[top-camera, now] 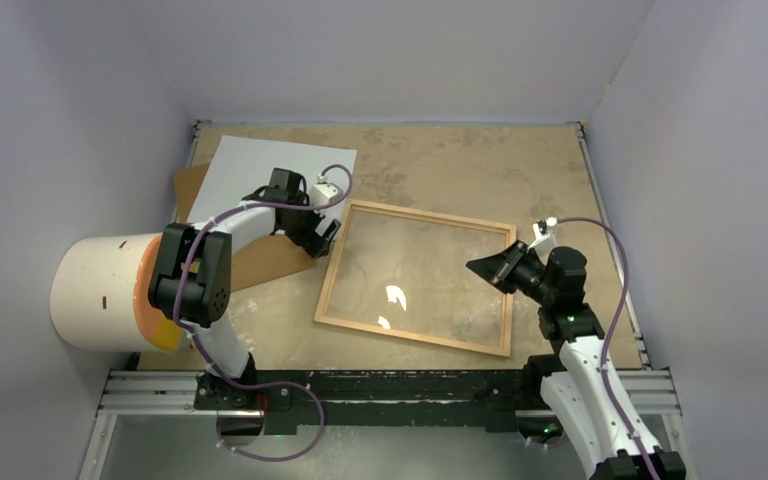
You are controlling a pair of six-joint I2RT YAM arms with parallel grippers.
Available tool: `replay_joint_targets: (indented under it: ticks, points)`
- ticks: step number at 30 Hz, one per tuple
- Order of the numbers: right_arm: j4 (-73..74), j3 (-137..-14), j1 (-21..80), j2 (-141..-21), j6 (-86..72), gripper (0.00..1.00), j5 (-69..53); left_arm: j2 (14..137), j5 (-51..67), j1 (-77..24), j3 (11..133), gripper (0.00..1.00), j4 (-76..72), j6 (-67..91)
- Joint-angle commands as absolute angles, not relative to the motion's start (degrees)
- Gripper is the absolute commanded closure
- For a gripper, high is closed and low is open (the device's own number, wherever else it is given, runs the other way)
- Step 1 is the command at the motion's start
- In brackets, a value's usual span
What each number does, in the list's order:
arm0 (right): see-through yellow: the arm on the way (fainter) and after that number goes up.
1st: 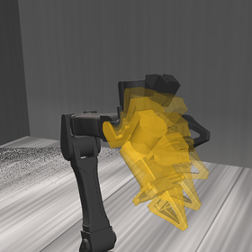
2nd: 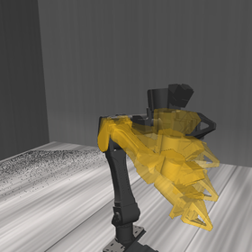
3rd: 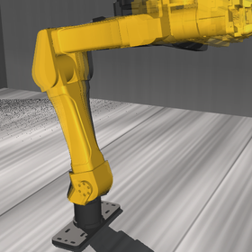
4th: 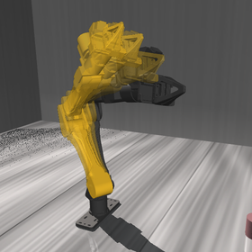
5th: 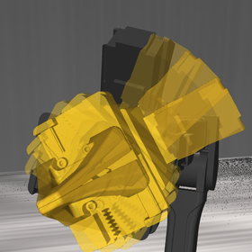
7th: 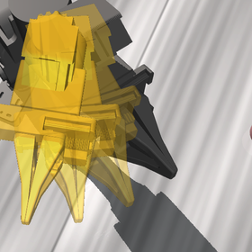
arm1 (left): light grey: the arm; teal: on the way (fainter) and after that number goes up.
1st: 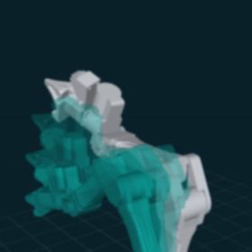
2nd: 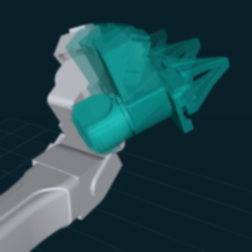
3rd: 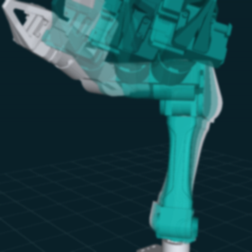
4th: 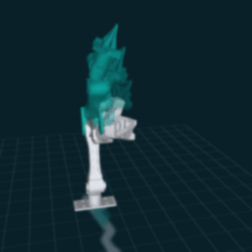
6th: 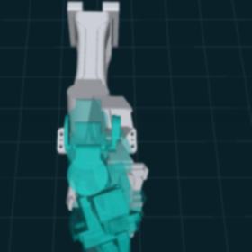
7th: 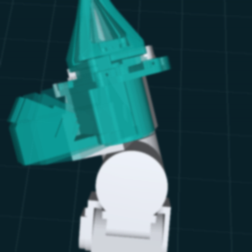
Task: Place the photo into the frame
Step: Adjust the photo frame item on the photo frame.
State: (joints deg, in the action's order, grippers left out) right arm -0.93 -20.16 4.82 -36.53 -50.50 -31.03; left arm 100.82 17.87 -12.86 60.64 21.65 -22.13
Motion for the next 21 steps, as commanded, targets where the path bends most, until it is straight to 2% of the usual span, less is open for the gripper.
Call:
replay_joint_targets:
  ticks: [1, 15, 19, 21]
  points:
    - [-5.39, -20.01, 4.86, -35.84, -51.74, 1.0, -33.33, 103.86, 20.94, -12.92, 59.41, 0.0, 27.03, -21.6]
    - [-2.69, -18.47, 4.9, -39.3, -44.16, 0.99, -27.86, 103.75, 21.27, -12.92, 58.89, 0.0, 26.79, -21.86]
    - [-0.64, -20.75, 4.92, -42.99, -40.94, 0.69, -25.06, 103.61, 21.53, -12.92, 58.81, 0.0, 26.68, -21.86]
    - [1.05, -22.06, 4.92, -45.04, -39.77, 0.49, -24.11, 103.5, 21.52, -12.92, 58.65, 0.0, 26.57, -21.88]
